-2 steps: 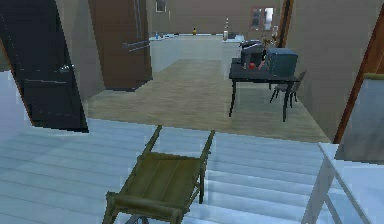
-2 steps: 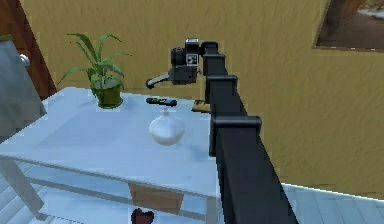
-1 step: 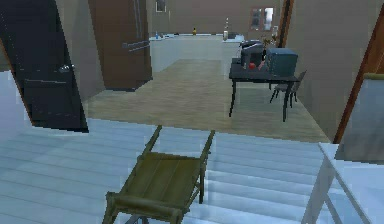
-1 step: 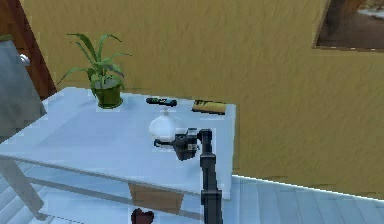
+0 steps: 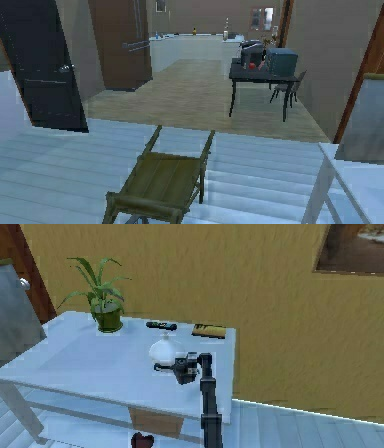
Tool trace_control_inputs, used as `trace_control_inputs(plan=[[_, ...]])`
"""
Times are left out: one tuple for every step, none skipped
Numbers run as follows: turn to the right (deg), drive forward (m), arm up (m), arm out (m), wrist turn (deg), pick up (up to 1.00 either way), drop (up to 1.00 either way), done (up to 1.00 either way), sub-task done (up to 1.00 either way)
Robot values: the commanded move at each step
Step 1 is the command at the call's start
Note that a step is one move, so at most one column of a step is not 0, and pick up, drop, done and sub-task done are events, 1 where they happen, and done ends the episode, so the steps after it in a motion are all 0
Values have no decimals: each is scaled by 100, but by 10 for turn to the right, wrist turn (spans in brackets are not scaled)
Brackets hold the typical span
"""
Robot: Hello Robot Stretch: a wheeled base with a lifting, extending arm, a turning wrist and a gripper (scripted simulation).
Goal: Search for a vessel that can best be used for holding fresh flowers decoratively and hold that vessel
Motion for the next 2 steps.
trace_control_inputs(plan=[[0,0,10,0,0,0,0,0,0],[0,0,0,0,0,0,0,100,0]])
